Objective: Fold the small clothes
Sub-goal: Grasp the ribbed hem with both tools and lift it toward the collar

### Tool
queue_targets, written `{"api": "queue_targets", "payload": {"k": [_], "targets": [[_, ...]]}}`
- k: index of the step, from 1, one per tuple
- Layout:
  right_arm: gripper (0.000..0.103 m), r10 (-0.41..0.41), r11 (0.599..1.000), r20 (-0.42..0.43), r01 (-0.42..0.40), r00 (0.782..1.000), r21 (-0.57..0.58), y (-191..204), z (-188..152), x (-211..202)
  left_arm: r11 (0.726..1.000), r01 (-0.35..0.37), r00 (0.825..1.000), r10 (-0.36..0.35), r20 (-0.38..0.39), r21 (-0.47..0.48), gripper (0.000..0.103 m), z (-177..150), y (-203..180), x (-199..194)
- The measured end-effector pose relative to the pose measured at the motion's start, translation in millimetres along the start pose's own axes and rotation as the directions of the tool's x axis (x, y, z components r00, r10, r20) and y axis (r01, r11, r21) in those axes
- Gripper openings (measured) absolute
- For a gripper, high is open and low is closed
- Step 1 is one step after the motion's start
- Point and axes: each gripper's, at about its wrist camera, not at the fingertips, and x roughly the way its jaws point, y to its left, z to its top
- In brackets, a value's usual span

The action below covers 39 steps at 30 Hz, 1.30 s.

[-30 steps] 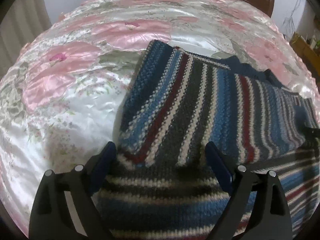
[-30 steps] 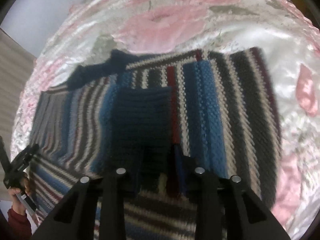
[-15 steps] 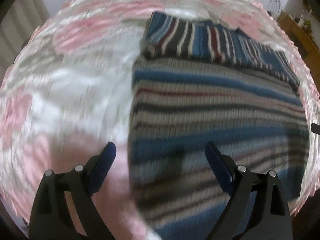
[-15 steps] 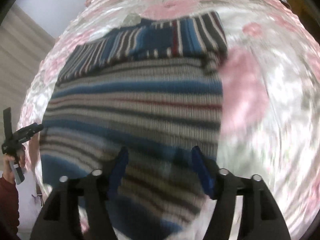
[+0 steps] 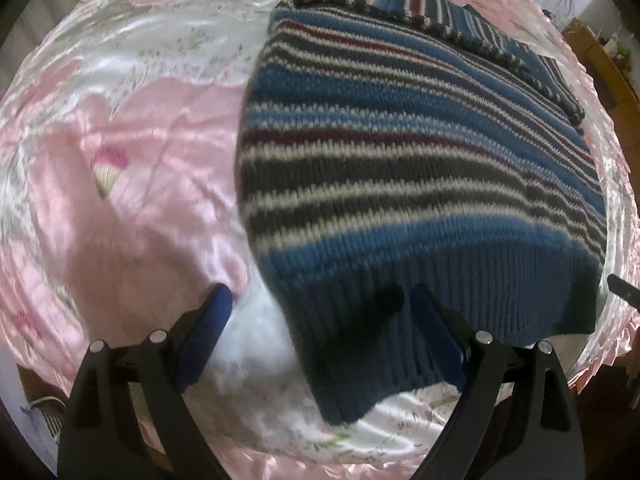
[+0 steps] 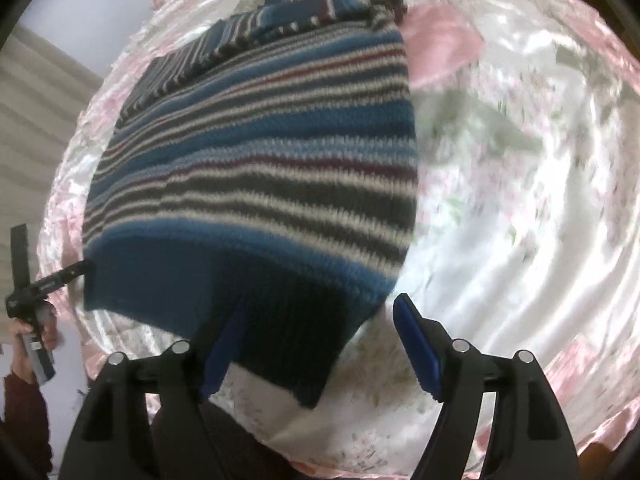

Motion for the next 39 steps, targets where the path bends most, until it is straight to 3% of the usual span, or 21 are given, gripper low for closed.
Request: {"api": "queue_targets", "payload": {"k": [6,12,15,18,20,21,23,24,26,30,39], "targets": [[0.076,0.016,1.000,-0.039,-0.016,0.999,-0.001,5,-13,14,0.999,0.032,0.999,-0.033,-0.020,-0.042,0.090,-13,0,3],[0.076,0.019,1.000,-0.067,-0.017,0.998,0.018,3,-19,30,0.991,0.116,0.991,-0.120,-0.054,-0.065,0.088,-17,-10,8],[0.076,0.032,0.999,-0.067,-0.031,0.997,0.019,6,-20,31,0.990,0.122,0.990,-0.127,-0.063,-0.075,0.076,-18,-13,11],[0.068,0.055,0.998,-0.074,-0.055,0.996,-0.009,15,-21,33,0.992,0.104,0.992,-0.108,-0.063,-0.074,0.064,-18,-14,11],[0.050,0.033,0.999,-0.071,-0.034,0.997,-0.022,18,-21,34,0.990,0.106,0.992,-0.111,-0.058,-0.091,0.044,-18,-11,9],[0.046,0.028,0.999,-0.069,-0.030,0.997,-0.022,17,-21,35,0.989,0.111,0.992,-0.116,-0.057,-0.098,0.038,-18,-9,8],[0.028,0.063,0.998,-0.064,-0.063,0.996,0.003,10,-21,33,0.981,0.142,0.987,-0.149,-0.050,-0.130,0.021,-18,-4,5],[0.025,0.088,0.996,-0.065,-0.087,0.994,0.011,8,-21,31,0.979,0.150,0.987,-0.157,-0.044,-0.139,0.016,-18,-3,3],[0.017,0.121,0.993,-0.062,-0.121,0.991,0.013,6,-23,28,0.979,0.152,0.987,-0.158,-0.035,-0.139,0.014,-19,-4,-2],[0.015,0.196,0.981,-0.034,-0.196,0.980,0.010,5,-23,14,0.980,0.167,0.986,-0.168,-0.004,-0.111,0.012,-23,-4,-18],[0.014,0.261,0.965,0.035,-0.260,0.965,-0.021,10,0,-22,0.969,0.230,0.972,-0.224,0.069,-0.091,0.011,1,-14,-48]]}}
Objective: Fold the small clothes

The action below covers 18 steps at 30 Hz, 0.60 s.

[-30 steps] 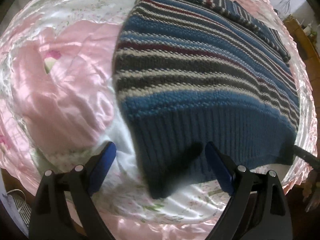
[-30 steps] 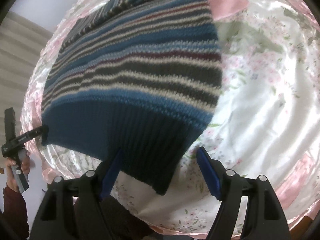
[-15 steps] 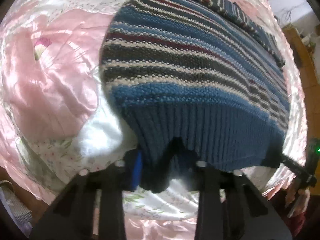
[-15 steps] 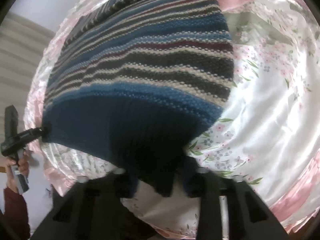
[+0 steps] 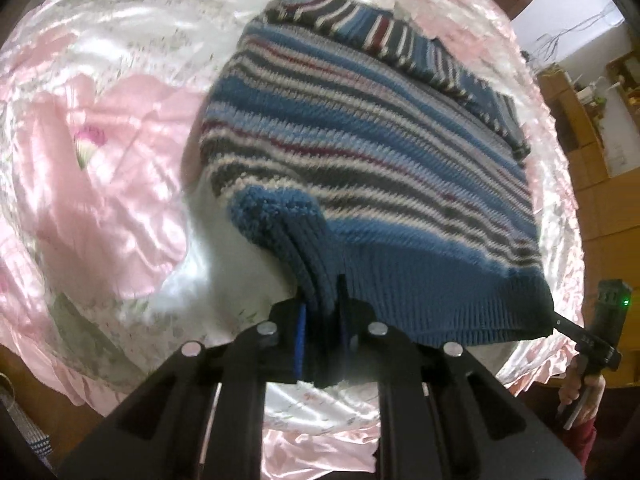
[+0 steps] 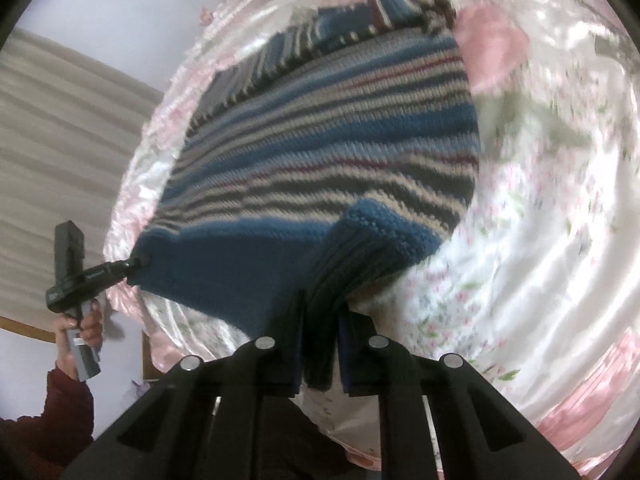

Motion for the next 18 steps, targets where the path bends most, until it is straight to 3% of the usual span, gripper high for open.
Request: {"api": "queue_targets", "payload": {"k": [8,18], "targets": [[0.013,0.006,1.000,0.063,-0.006,0.998,-0.002,2,48,-25,1.000,0.017,0.996,-0.017,0.084,0.006,0.011,43,-6,-9],[0.011,0.007,0.991,0.038,-0.013,0.999,0.134,-25,127,4,0.998,0.027,0.995,-0.022,0.099,-0.051,0.012,98,0,26]]}}
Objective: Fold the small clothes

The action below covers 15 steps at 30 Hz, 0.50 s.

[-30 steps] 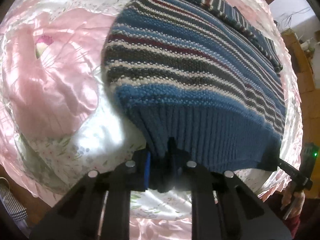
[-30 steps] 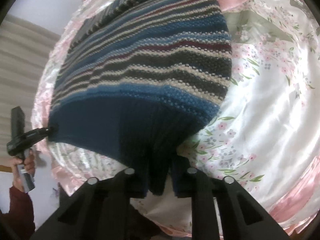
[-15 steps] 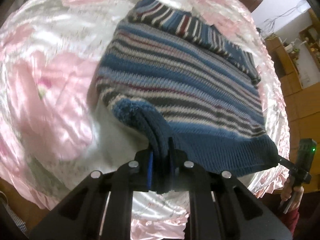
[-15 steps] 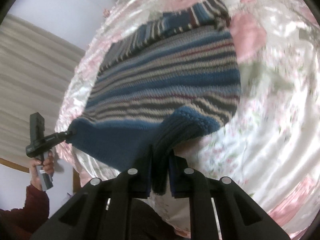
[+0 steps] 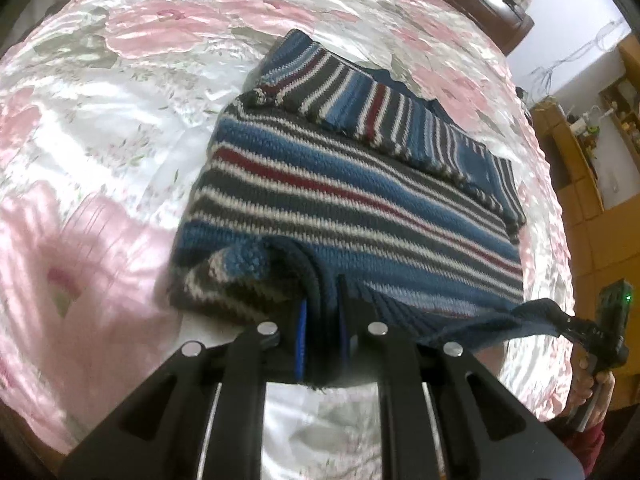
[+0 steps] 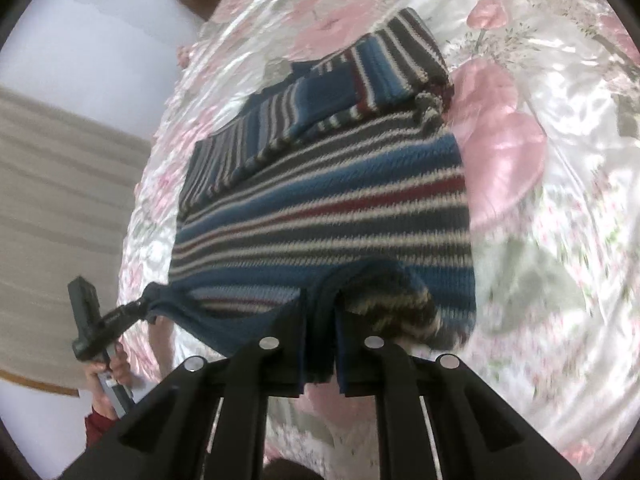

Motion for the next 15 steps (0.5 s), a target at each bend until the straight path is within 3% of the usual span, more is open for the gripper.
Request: {"api": "queue_targets", "payload": {"k": [10,12,15], "targets": [[0.014,-0.041,0.997,-0.071,0.046,0.997,0.065,-29,42,54,0.995,-0.004,0.999,-0.001,-0.046,-0.095,0.016,28,17,49],[0.020,-0.025,0.997,-0.071,0.030,0.997,0.074,-31,42,53,0.995,0.005,0.999,-0.010,-0.051,-0.098,0.016,29,19,47],[0.043,-0.057,0.996,-0.041,0.060,0.998,0.059,-30,44,42,0.995,0.003,0.999,-0.006,-0.032,-0.103,0.026,31,23,31]]}}
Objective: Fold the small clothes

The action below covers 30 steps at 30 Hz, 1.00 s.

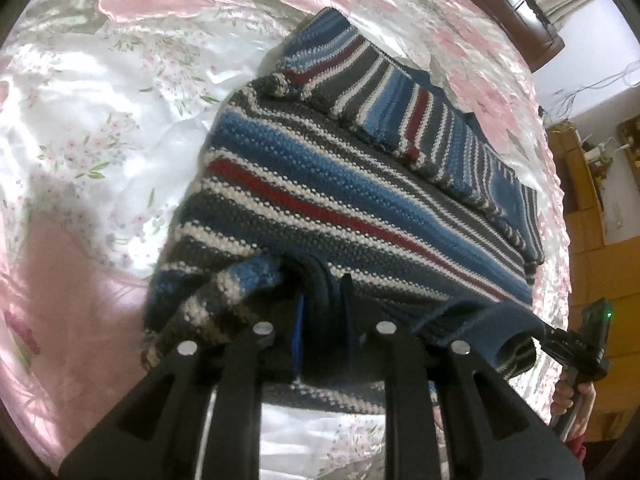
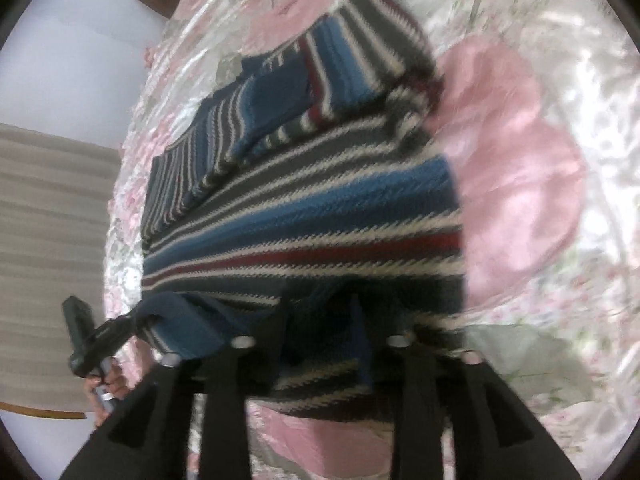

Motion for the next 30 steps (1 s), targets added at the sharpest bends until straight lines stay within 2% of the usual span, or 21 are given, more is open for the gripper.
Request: {"api": "queue_targets", "payload": {"k": [1,2,6,9,11,14,17,21,30], "targets": [[0.055,-0.027,1.000,0.022,0.027,0.999,-0.006,-1,0,-8,1.000,-0.008,1.000,0.008,0.023,-0.002,0.041,1,2,-8],[0.057,-0.037,0.999,0.040,0.038,0.999,-0.010,-3,0,-16,1.000,-0.018,0.998,0.018,0.053,-0.007,0.053,2,5,-19],[0.057,-0.083,0.995,0.090,0.088,0.992,-0.057,-4,0,-44,0.997,-0.075,0.985,0.072,0.155,0.017,0.057,9,10,-61],[0.058,-0.087,0.987,0.110,0.100,0.990,-0.123,6,-2,-58,0.987,-0.134,0.976,0.116,0.184,0.090,0.063,11,4,-75],[0.063,-0.087,0.981,0.107,0.104,0.990,-0.166,14,-2,-60,0.972,-0.178,0.971,0.147,0.189,0.155,0.067,10,-4,-75],[0.074,-0.119,0.963,0.087,0.136,0.989,-0.231,27,1,-52,0.939,-0.226,0.967,0.186,0.173,0.257,0.070,10,-19,-61],[0.078,-0.143,0.945,0.041,0.149,0.989,-0.292,39,10,-28,0.918,-0.223,0.973,0.191,0.126,0.328,0.073,13,-30,-37],[0.079,-0.148,0.939,-0.030,0.131,0.988,-0.319,45,20,4,0.910,-0.200,0.979,0.196,0.050,0.363,0.073,21,-36,-3],[0.083,-0.169,0.923,-0.093,0.125,0.981,-0.363,44,31,39,0.887,-0.135,0.985,0.169,-0.038,0.442,0.073,27,-48,36]]}}
